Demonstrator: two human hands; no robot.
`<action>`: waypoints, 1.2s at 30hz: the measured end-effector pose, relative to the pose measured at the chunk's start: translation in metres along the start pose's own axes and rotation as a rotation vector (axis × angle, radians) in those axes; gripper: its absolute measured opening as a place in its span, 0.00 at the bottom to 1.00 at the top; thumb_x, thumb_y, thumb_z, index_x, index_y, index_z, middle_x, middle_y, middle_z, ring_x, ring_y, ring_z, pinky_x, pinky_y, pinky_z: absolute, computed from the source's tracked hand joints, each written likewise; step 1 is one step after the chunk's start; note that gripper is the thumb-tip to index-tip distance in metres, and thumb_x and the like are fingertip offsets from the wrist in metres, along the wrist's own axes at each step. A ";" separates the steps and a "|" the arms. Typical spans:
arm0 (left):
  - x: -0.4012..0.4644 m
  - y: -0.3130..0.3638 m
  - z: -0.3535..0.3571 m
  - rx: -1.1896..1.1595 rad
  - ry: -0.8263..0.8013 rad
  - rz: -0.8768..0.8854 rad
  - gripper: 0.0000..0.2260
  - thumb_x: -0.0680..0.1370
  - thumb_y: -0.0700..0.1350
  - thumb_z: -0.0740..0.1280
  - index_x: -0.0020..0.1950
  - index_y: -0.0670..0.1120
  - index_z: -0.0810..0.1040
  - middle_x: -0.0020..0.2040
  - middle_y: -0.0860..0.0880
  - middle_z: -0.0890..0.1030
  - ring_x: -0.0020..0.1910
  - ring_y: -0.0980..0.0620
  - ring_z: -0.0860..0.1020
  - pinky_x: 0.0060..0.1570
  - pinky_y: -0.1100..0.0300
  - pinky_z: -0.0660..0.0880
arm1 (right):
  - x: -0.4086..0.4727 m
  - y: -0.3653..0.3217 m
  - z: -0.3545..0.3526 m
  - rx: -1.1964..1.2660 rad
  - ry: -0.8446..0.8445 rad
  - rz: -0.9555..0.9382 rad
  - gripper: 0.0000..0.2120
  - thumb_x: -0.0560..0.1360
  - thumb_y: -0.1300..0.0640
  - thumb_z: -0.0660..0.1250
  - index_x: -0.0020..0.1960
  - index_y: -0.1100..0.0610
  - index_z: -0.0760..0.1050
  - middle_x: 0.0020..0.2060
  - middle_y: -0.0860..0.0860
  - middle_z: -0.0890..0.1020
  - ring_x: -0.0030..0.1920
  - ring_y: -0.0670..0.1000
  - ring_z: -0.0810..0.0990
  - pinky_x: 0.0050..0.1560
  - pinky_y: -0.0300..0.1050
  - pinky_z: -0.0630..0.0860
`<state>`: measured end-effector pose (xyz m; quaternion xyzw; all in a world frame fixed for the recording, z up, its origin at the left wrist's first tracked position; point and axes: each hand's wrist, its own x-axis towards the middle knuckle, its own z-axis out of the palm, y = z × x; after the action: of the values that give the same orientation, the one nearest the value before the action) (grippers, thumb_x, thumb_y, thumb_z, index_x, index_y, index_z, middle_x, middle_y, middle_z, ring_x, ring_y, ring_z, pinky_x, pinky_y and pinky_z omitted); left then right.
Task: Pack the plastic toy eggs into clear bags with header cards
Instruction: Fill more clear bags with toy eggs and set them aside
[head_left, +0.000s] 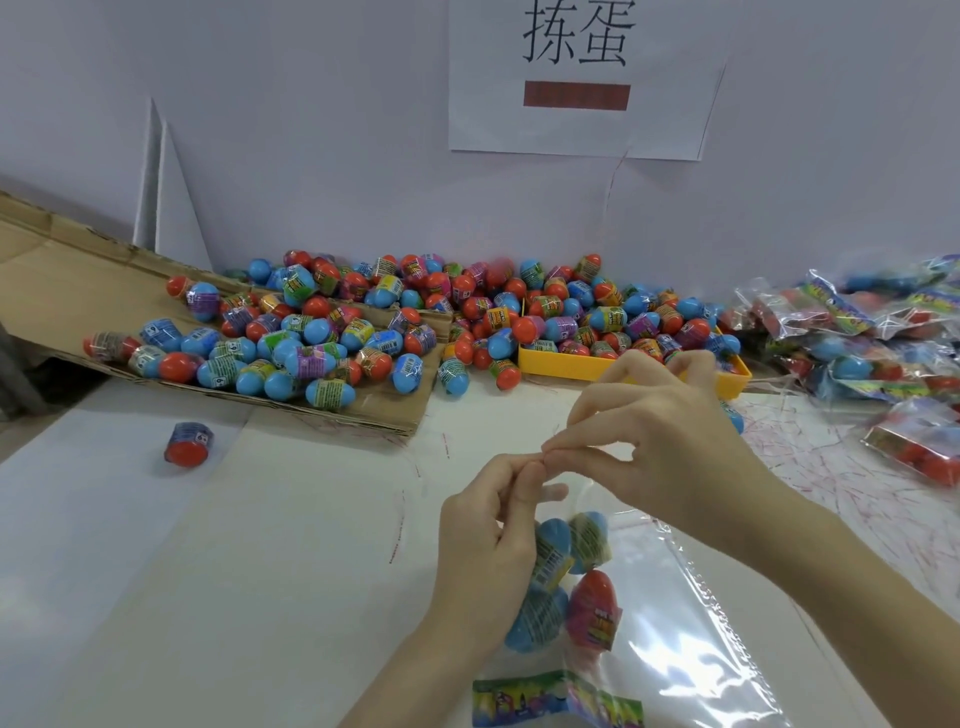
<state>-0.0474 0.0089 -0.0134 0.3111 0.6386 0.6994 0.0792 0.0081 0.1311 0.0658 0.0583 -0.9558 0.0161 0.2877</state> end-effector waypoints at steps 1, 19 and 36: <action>0.000 0.000 0.000 -0.002 0.007 0.006 0.12 0.72 0.54 0.57 0.43 0.51 0.76 0.40 0.59 0.82 0.44 0.62 0.81 0.37 0.66 0.78 | 0.000 -0.001 0.001 -0.061 0.005 -0.028 0.09 0.69 0.45 0.68 0.35 0.47 0.83 0.30 0.41 0.80 0.37 0.49 0.75 0.40 0.51 0.61; -0.001 0.004 0.003 0.081 0.078 0.027 0.09 0.71 0.56 0.57 0.40 0.56 0.76 0.37 0.53 0.81 0.37 0.53 0.79 0.36 0.55 0.77 | -0.012 -0.009 0.018 -0.574 0.210 -0.199 0.09 0.70 0.57 0.67 0.31 0.52 0.79 0.29 0.46 0.79 0.37 0.49 0.79 0.48 0.51 0.60; -0.001 0.008 0.003 -0.061 0.137 -0.064 0.07 0.75 0.46 0.59 0.44 0.50 0.76 0.41 0.59 0.84 0.38 0.56 0.83 0.31 0.69 0.76 | -0.026 0.049 -0.004 0.269 0.305 0.674 0.06 0.70 0.57 0.70 0.39 0.59 0.83 0.33 0.52 0.82 0.34 0.48 0.75 0.42 0.48 0.71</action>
<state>-0.0430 0.0092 -0.0064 0.2396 0.6304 0.7353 0.0672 0.0260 0.1830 0.0552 -0.2248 -0.8571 0.2433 0.3946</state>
